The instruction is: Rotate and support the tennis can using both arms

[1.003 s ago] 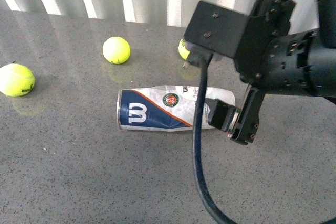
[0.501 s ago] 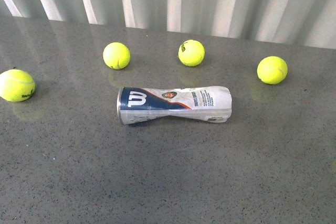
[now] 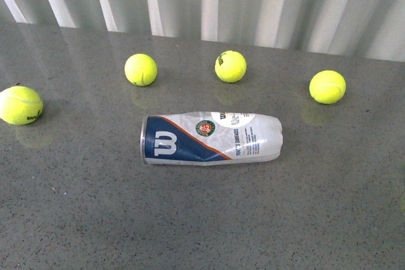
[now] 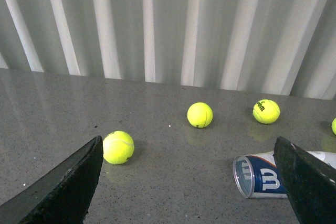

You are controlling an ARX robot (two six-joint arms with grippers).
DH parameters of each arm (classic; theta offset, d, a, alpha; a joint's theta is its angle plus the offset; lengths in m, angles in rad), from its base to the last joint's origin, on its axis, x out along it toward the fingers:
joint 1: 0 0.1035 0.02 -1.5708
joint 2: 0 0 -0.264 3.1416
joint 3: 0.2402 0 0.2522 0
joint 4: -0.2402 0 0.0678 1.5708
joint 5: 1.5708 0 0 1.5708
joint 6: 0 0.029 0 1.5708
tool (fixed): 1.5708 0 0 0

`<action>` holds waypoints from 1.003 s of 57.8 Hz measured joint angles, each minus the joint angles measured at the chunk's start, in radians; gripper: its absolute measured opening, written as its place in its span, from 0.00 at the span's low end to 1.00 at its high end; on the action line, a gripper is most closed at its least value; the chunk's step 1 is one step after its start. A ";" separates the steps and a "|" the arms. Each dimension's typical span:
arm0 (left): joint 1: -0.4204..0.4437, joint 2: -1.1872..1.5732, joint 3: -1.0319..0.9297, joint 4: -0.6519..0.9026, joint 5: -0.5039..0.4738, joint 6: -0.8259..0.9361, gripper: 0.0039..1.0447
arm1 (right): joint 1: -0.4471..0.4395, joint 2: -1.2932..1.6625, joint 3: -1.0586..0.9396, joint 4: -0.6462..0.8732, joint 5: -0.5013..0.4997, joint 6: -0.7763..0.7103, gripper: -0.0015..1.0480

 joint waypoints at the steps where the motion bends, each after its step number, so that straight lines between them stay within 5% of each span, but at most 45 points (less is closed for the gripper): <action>1: 0.000 0.000 0.000 0.000 0.000 0.000 0.94 | 0.000 -0.006 -0.006 0.001 0.000 0.007 0.54; 18: 0.000 0.000 0.000 0.000 0.000 0.000 0.94 | -0.002 -0.130 -0.167 0.027 0.001 0.066 0.04; 58: 0.000 0.000 0.000 0.000 0.000 0.000 0.94 | -0.002 -0.407 -0.323 -0.091 0.001 0.070 0.03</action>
